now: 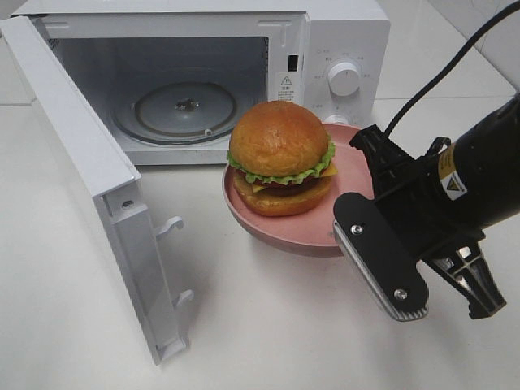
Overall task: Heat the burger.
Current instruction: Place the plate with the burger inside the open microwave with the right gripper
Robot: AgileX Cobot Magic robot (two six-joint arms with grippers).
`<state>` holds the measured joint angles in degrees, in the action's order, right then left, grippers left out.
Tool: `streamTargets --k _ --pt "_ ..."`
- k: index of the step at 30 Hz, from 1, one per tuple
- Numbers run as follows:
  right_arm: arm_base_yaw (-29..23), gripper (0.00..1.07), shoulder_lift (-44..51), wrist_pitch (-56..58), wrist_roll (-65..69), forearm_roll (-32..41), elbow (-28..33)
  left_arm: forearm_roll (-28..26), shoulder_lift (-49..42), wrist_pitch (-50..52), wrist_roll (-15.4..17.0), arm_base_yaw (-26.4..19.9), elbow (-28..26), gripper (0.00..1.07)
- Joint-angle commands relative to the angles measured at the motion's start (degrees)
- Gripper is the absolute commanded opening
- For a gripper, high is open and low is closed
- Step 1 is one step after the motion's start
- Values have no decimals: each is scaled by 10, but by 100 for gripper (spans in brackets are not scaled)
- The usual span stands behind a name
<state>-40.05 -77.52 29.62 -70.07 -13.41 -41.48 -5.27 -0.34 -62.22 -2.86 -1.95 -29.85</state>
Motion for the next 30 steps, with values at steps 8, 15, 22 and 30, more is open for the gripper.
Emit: streamTargets --k 8,15,22,30 --pt "63 0 10 -21 -130 73 -37 -2 -10 8 1 3 2 100" --pt "65 0 10 -50 -131 70 -37 -2 -10 8 1 3 2 100" --pt "65 0 6 -80 -131 86 -37 -2 -10 8 1 3 2 100" --pt "46 0 -21 -117 -131 88 -37 -2 -10 8 1 3 2 100"
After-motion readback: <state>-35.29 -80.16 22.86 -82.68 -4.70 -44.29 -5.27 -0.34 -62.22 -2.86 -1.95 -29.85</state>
